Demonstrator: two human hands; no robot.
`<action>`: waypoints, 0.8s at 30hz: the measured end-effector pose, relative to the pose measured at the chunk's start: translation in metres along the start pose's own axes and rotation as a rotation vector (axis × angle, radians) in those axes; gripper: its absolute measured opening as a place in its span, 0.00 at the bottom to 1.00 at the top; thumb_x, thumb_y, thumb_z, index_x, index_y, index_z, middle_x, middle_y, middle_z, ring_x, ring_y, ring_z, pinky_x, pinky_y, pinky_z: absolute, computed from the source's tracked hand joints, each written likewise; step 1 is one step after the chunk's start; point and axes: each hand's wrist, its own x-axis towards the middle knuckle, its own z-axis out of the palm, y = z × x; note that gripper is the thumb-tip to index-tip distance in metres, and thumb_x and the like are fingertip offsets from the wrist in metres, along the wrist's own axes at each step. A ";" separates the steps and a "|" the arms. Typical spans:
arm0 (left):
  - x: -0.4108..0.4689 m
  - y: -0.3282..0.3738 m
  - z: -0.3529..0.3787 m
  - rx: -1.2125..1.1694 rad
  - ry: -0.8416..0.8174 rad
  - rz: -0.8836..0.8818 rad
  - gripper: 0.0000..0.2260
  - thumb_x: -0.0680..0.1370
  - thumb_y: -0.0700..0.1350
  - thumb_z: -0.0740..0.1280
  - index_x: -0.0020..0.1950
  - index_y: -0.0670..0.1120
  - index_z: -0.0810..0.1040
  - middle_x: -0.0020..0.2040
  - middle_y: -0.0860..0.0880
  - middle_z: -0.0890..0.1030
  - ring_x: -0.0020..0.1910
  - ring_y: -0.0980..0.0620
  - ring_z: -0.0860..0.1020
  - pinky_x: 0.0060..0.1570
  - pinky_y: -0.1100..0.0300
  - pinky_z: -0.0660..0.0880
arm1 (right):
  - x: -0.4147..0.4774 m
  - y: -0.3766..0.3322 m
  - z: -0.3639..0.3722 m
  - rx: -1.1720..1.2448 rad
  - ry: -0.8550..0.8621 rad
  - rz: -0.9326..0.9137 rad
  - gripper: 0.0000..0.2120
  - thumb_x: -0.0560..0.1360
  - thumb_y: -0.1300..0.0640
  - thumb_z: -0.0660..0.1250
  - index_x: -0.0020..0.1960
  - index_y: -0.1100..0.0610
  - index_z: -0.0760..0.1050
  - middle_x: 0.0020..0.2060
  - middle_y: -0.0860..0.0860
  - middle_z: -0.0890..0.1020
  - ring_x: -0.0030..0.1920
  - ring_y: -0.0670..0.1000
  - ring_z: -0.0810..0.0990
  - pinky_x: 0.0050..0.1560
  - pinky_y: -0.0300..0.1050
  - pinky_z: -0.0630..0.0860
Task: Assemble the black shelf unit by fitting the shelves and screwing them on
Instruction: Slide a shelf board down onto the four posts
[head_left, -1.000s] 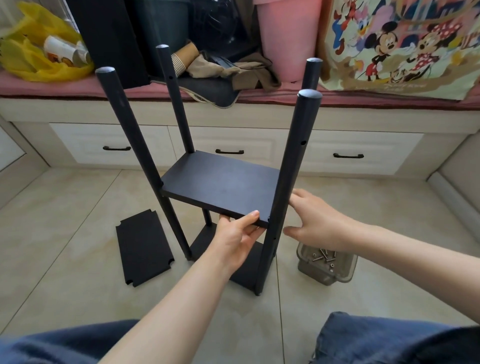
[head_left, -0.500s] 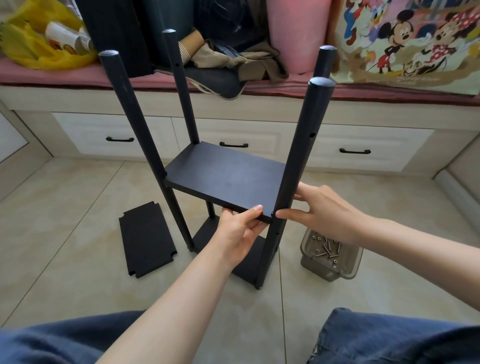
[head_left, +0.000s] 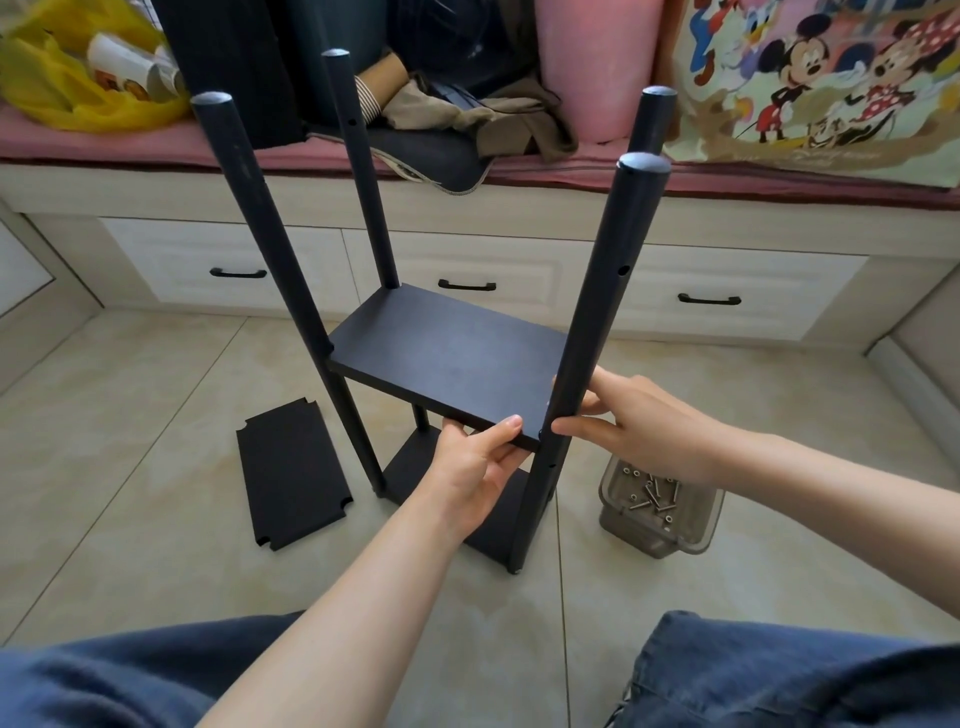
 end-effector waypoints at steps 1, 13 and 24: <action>0.000 0.000 0.000 -0.002 -0.008 0.004 0.21 0.79 0.33 0.68 0.71 0.43 0.71 0.60 0.41 0.84 0.58 0.42 0.83 0.48 0.56 0.82 | 0.000 0.001 0.000 0.006 0.007 -0.003 0.22 0.79 0.49 0.67 0.50 0.22 0.61 0.47 0.29 0.80 0.58 0.37 0.77 0.42 0.21 0.68; 0.000 -0.004 -0.004 -0.013 -0.010 0.004 0.20 0.79 0.32 0.67 0.71 0.43 0.71 0.61 0.40 0.82 0.59 0.42 0.83 0.50 0.55 0.82 | 0.002 0.002 0.002 -0.018 -0.030 0.014 0.25 0.80 0.46 0.64 0.49 0.17 0.53 0.50 0.35 0.81 0.52 0.34 0.79 0.45 0.25 0.71; 0.002 -0.002 -0.008 0.017 -0.014 0.015 0.22 0.79 0.34 0.68 0.72 0.44 0.70 0.63 0.40 0.81 0.61 0.42 0.82 0.53 0.54 0.81 | 0.004 0.001 0.003 0.004 -0.061 0.006 0.18 0.80 0.46 0.64 0.63 0.32 0.60 0.49 0.35 0.81 0.52 0.36 0.80 0.42 0.25 0.71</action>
